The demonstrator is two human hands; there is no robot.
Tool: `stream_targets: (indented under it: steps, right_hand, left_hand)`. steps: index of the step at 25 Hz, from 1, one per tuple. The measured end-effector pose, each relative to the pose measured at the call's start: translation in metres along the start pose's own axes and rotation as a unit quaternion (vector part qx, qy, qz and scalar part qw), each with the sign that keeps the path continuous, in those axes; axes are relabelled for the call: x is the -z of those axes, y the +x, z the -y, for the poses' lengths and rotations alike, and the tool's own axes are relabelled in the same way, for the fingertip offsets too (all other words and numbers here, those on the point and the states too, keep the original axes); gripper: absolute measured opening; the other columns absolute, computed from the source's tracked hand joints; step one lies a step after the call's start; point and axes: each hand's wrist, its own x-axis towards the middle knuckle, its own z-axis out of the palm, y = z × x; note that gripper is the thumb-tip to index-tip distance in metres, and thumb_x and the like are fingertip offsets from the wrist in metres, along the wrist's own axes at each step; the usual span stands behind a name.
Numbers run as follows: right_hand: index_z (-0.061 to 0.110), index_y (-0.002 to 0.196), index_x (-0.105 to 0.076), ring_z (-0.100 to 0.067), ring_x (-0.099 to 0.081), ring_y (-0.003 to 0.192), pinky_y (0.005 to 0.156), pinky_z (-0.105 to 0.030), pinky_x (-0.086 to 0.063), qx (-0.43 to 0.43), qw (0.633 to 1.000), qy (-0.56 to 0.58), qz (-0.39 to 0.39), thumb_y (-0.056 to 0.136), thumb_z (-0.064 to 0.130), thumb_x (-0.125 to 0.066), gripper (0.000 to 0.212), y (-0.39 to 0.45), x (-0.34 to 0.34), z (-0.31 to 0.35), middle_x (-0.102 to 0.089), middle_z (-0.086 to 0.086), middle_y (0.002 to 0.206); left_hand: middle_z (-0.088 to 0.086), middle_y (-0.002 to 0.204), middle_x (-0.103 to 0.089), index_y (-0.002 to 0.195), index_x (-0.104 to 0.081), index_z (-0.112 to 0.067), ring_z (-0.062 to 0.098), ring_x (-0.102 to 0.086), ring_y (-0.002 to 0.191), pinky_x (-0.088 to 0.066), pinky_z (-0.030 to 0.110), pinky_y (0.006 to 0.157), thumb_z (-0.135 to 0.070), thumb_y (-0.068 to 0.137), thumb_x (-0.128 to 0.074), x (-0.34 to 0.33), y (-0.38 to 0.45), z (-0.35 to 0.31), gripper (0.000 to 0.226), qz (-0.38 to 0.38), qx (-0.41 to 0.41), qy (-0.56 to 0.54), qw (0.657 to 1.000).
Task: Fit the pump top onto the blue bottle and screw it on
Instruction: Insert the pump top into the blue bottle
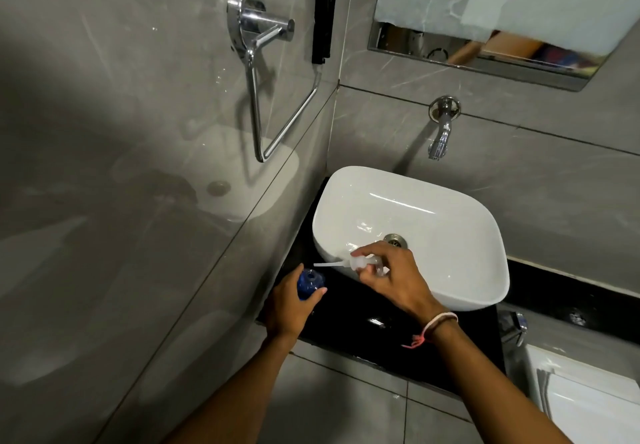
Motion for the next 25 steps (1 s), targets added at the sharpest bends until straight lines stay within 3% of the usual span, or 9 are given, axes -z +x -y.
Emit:
stream_targets:
  steps: [7,10,13,15,17,20,22,25]
  right_hand:
    - [0.021,0.103,-0.077,-0.014,-0.069,0.099,0.087,-0.026,-0.056,0.049,0.99,-0.094,0.097,0.082,0.013,-0.07,0.023,0.018,0.006,0.019,-0.074,0.0,0.108]
    - [0.018,0.111,-0.076,-0.016,-0.065,0.099,0.083,-0.019,-0.049,0.058,0.981,-0.135,0.124,0.083,0.017,-0.073,0.028,0.032,0.01,0.028,-0.073,-0.004,0.115]
    - [0.017,0.11,-0.076,-0.01,-0.06,0.081,0.067,0.0,-0.039,0.075,0.968,-0.177,0.162,0.08,0.016,-0.074,0.029,0.046,0.009,0.037,-0.074,-0.008,0.109]
    - [0.015,0.109,-0.076,-0.006,-0.056,0.072,0.059,0.002,-0.038,0.084,0.956,-0.207,0.191,0.079,0.013,-0.074,0.031,0.053,0.002,0.044,-0.074,-0.009,0.106]
    - [0.014,0.108,-0.076,-0.014,-0.063,0.077,0.066,-0.004,-0.043,0.095,0.942,-0.23,0.223,0.078,0.01,-0.073,0.031,0.06,-0.011,0.051,-0.076,-0.01,0.106]
    - [0.014,0.114,-0.072,-0.033,-0.069,0.098,0.083,-0.035,-0.058,0.105,0.92,-0.271,0.262,0.078,0.008,-0.069,0.037,0.07,-0.039,0.058,-0.075,-0.014,0.111]
    - [0.016,0.112,-0.07,-0.037,-0.069,0.097,0.079,-0.039,-0.058,0.103,0.907,-0.303,0.274,0.077,0.008,-0.07,0.036,0.071,-0.057,0.056,-0.073,-0.017,0.108]
    - [0.016,0.111,-0.07,-0.041,-0.068,0.096,0.07,-0.034,-0.046,0.079,0.896,-0.336,0.277,0.081,0.011,-0.068,0.031,0.068,-0.078,0.047,-0.072,-0.02,0.107]
  left_hand:
    - [0.005,0.133,-0.063,0.138,-0.05,-0.021,0.025,-0.061,0.118,-0.056,0.039,0.091,-0.055,0.072,-0.076,0.001,0.0,0.0,0.078,0.0,-0.009,0.018,1.0]
    - [0.007,0.133,-0.063,0.139,-0.049,-0.02,0.026,-0.061,0.117,-0.057,0.042,0.092,-0.053,0.073,-0.077,0.001,0.0,0.001,0.079,0.001,-0.014,0.017,1.0]
    - [0.007,0.131,-0.064,0.139,-0.049,-0.021,0.026,-0.062,0.115,-0.057,0.042,0.09,-0.055,0.072,-0.076,0.002,-0.001,0.0,0.079,-0.008,-0.018,0.027,0.999]
    - [0.007,0.13,-0.065,0.138,-0.05,-0.022,0.026,-0.062,0.115,-0.056,0.041,0.089,-0.058,0.072,-0.075,0.001,-0.002,0.001,0.08,-0.018,-0.02,0.036,0.999]
    - [0.007,0.13,-0.066,0.138,-0.051,-0.023,0.026,-0.063,0.115,-0.056,0.041,0.089,-0.059,0.07,-0.075,0.0,-0.002,0.002,0.08,-0.028,-0.024,0.031,0.999]
    - [0.006,0.127,-0.068,0.136,-0.052,-0.024,0.025,-0.065,0.113,-0.058,0.041,0.089,-0.061,0.069,-0.075,-0.003,-0.001,0.007,0.079,-0.041,-0.032,0.013,0.999]
    - [0.004,0.121,-0.071,0.136,-0.052,-0.028,0.025,-0.067,0.109,-0.057,0.038,0.086,-0.062,0.07,-0.073,-0.004,-0.002,0.008,0.077,-0.055,-0.037,0.015,0.998]
    - [0.003,0.116,-0.074,0.135,-0.053,-0.031,0.023,-0.069,0.102,-0.058,0.036,0.08,-0.061,0.071,-0.073,-0.005,-0.003,0.01,0.074,-0.069,-0.041,0.026,0.996]
